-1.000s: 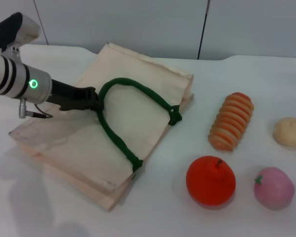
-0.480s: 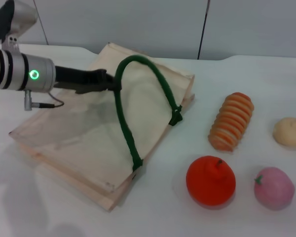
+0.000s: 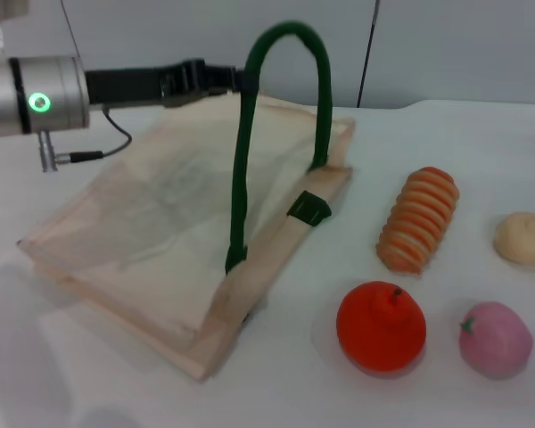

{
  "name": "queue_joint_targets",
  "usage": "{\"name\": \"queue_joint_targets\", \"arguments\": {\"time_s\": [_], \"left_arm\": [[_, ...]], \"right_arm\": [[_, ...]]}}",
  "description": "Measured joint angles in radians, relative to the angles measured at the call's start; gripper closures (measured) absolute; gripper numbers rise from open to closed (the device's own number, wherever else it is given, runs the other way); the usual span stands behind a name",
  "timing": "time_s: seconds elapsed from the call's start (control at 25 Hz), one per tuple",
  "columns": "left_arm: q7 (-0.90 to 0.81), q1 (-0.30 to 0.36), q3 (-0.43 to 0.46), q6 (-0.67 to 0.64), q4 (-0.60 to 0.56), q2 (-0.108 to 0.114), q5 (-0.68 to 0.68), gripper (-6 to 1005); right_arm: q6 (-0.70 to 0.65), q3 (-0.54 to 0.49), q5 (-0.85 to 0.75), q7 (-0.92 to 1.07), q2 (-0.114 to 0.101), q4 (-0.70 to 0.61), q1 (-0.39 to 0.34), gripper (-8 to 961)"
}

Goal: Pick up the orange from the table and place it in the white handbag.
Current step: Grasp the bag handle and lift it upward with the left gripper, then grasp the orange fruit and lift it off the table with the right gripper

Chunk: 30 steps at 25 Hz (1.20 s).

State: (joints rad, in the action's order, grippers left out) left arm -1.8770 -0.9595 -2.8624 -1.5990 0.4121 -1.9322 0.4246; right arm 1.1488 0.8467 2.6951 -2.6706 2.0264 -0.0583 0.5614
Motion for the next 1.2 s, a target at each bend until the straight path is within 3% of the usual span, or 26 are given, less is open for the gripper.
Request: {"name": "queue_joint_targets", "arguments": {"time_s": [0.28,0.84,1.2], "left_arm": [[0.033,0.012,0.000,-0.171,0.053,0.001,0.176,884],[0.045,0.058,0.000,-0.301,0.106,0.004,0.383,887],[0.044,0.071,0.000,-0.331,0.132,0.004,0.427,888]], "right_arm": [[0.000,0.000,0.000,0.000,-0.001,0.000,0.000,302],[0.000,0.010,-0.015,0.009,-0.003,-0.001,-0.014,303],[0.000,0.014,-0.259,0.197,-0.029,-0.089,-0.057,302]]}}
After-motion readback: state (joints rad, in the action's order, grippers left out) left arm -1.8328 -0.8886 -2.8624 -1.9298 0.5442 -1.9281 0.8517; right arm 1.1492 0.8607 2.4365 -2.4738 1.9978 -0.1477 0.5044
